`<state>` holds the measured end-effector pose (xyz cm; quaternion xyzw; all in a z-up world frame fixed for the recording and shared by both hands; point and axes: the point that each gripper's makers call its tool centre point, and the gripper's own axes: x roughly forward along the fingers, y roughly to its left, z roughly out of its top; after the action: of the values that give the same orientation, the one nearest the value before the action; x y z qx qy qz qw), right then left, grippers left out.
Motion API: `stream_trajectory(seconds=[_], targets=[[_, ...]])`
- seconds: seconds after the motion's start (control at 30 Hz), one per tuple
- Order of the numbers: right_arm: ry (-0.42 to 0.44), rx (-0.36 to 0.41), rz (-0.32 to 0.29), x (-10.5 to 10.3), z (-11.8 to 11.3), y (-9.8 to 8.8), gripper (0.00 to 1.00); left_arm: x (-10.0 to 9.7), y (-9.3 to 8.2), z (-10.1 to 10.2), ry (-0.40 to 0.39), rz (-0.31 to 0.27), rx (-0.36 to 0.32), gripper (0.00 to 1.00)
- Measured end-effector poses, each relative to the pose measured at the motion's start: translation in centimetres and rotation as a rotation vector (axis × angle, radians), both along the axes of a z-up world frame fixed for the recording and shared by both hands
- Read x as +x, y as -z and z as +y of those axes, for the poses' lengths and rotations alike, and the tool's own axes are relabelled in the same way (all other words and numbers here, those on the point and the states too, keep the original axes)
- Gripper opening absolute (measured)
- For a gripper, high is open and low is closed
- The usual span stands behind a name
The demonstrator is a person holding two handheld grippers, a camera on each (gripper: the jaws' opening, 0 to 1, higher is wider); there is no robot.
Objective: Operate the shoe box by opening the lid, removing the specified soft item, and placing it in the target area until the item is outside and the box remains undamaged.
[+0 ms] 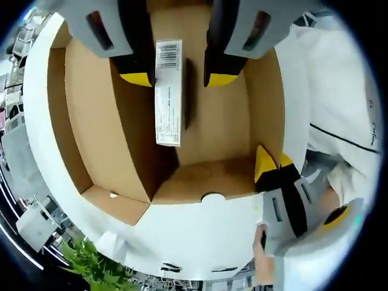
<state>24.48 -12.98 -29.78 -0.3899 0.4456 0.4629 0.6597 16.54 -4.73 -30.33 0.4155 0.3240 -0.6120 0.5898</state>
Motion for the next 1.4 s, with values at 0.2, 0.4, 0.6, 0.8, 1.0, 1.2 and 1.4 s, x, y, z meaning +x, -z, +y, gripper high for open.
stream_trajectory(seconds=[0.2,0.4,0.6,0.8,1.0,1.2,1.4], targets=[[0.019,-0.028,0.054,0.3,-0.6,1.4,0.27,0.0,0.0,0.0,0.001,0.002,-0.002,0.01],[0.027,-0.064,0.081,0.1,-1.0,2.6,0.3,0.0,-0.1,0.0,0.002,0.002,-0.003,0.01],[-0.001,-0.09,0.077,-0.2,-0.9,3.1,0.31,0.0,-0.1,0.0,0.001,0.002,-0.003,0.01],[-0.006,-0.101,0.09,0.0,-0.8,3.1,0.31,0.0,-0.1,0.0,0.002,0.003,-0.002,0.01],[0.047,-0.101,0.131,-0.9,-0.8,3.1,0.22,0.0,-0.1,0.0,0.002,0.002,-0.005,0.01],[0.016,-0.104,0.126,-1.4,-0.8,2.5,0.21,0.0,0.0,0.0,0.001,0.0,-0.003,0.01],[-0.002,-0.088,0.087,-1.0,-1.5,0.7,0.21,0.0,0.0,0.0,0.001,0.001,-0.002,0.01]])
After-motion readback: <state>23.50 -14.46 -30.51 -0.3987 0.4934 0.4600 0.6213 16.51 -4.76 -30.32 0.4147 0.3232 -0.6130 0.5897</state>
